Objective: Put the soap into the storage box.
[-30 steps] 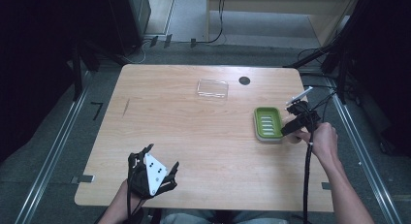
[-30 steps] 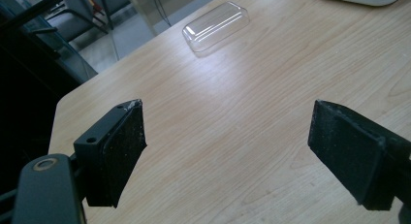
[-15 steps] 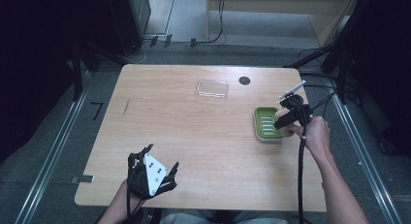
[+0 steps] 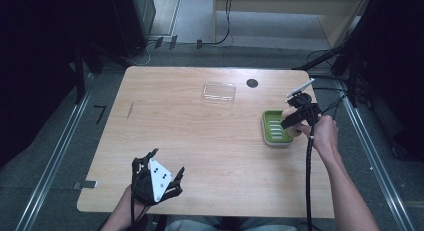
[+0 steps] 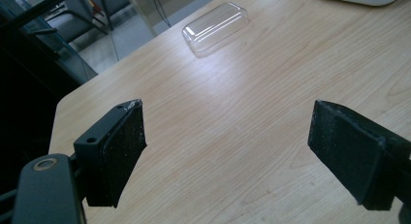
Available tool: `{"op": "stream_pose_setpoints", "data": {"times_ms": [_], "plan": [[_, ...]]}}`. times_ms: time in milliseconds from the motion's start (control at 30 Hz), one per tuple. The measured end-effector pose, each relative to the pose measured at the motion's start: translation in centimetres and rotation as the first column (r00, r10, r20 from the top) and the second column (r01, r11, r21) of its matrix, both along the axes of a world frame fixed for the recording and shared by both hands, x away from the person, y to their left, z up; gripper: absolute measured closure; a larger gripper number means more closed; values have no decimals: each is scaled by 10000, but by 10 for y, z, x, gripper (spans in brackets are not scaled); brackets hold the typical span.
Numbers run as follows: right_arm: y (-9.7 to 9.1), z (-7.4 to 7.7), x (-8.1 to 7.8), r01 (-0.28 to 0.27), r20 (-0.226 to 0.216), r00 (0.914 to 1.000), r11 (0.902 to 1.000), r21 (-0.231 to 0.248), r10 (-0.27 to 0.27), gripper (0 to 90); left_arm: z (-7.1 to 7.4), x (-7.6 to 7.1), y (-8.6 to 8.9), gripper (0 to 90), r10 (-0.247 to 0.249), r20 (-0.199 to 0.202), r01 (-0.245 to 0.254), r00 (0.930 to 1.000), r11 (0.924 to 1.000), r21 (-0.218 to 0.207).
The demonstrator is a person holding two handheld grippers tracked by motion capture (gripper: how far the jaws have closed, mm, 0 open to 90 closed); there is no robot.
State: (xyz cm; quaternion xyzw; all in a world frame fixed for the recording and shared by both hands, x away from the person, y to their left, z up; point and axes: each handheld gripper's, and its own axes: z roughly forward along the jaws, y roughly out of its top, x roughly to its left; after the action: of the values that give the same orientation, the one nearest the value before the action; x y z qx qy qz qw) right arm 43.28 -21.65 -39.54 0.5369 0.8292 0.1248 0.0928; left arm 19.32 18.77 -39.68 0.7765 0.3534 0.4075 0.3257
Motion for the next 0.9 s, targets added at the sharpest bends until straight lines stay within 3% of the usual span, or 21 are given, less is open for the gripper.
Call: {"op": "stream_pose_setpoints", "data": {"times_ms": [600, 900], "plan": [[8, 0, 12, 113, 141, 9998, 9999, 94, -115, 337, 0, 0, 1, 141, -6, 2, 6, 10000, 10000, 36], [9, 0, 13, 267, 290, 9992, 9984, 489, -282, 336, 0, 0, 0, 141, -15, -7, 15, 10000, 10000, 34]]}}
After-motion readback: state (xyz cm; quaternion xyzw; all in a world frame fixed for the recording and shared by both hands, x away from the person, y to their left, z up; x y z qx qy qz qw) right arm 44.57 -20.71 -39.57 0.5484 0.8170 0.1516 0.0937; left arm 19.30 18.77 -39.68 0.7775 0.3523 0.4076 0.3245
